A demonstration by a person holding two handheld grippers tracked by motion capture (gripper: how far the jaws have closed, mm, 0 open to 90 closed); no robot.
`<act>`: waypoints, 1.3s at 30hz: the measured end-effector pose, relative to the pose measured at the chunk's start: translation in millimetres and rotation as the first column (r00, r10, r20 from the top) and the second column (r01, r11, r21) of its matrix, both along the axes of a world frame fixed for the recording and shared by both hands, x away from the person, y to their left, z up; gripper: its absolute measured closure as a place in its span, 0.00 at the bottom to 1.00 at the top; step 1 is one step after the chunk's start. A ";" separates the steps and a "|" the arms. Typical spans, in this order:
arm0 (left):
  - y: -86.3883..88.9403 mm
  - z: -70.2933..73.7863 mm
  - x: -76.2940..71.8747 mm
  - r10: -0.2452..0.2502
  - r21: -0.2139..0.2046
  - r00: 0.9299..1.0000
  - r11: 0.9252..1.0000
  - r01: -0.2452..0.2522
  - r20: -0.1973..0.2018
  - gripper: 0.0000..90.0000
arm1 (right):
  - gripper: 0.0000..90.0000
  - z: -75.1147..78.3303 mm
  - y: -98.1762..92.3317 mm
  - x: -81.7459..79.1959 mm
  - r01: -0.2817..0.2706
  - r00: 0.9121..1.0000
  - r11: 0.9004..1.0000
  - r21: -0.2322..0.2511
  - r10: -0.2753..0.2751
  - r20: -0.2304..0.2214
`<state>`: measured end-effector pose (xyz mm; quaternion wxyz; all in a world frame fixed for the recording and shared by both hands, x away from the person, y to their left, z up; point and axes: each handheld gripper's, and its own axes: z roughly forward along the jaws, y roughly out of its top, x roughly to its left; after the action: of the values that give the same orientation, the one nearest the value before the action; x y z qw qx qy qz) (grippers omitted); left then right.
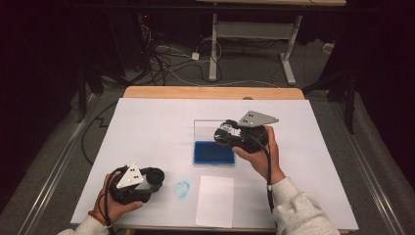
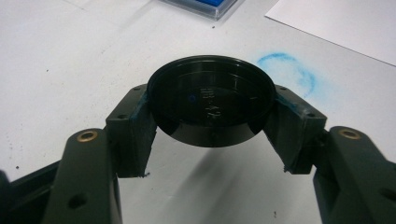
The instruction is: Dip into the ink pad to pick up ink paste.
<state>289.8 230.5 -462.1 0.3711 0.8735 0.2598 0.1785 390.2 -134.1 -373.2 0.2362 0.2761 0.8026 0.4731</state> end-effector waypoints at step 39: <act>-2.7 -2.8 0.7 -0.005 0.016 1.000 1.000 0.005 -0.016 0.41 | 0.63 -66.4 19.9 11.0 0.015 0.992 0.987 -0.162 -0.035 -0.120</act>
<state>290.5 227.8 -464.9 0.3625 0.8784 0.2592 0.1728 401.3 -114.1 -439.6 0.2140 0.2946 0.8476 0.3860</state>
